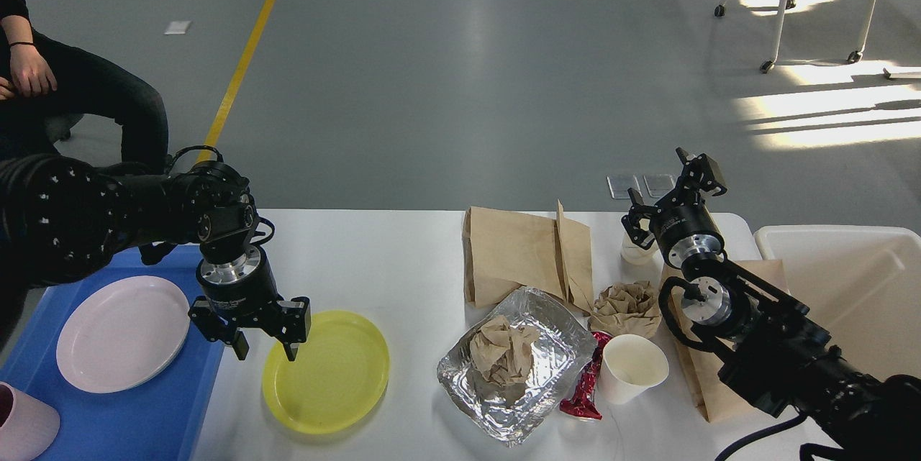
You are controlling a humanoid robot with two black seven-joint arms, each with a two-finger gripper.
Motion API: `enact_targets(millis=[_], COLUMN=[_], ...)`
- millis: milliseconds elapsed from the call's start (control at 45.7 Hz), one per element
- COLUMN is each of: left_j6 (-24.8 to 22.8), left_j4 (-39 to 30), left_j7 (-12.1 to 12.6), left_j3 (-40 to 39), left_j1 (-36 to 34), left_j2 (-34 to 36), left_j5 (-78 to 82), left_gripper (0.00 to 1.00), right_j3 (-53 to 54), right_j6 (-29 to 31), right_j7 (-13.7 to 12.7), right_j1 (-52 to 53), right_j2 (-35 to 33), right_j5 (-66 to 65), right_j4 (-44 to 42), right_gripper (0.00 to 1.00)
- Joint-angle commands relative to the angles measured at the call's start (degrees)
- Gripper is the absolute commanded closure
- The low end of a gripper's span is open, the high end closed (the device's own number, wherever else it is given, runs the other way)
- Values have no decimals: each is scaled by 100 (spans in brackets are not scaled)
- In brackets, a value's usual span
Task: Tidy desktop
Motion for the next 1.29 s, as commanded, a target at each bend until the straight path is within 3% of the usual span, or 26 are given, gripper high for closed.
enact_targets(millis=[0, 219, 766, 1270], left_j6=[0, 0, 0, 0], left_j4=[-770, -1421, -1500, -2256], left_j7=[6, 41, 32, 59], left_j3=[232, 408, -251, -225], left_j1=[-517, -983, -447, -535], left_j2=[4, -58, -550, -453], left_j5=[6, 32, 32, 15], left_gripper=[4, 4, 4, 4], right_j3=[0, 0, 0, 0], right_j6=[0, 0, 0, 0], right_j7=[0, 0, 0, 0], right_j1=[0, 0, 0, 0], right_j2=[0, 0, 0, 0], right_j5=[0, 0, 0, 0], right_j4=[0, 0, 0, 0], right_gripper=[0, 0, 0, 0])
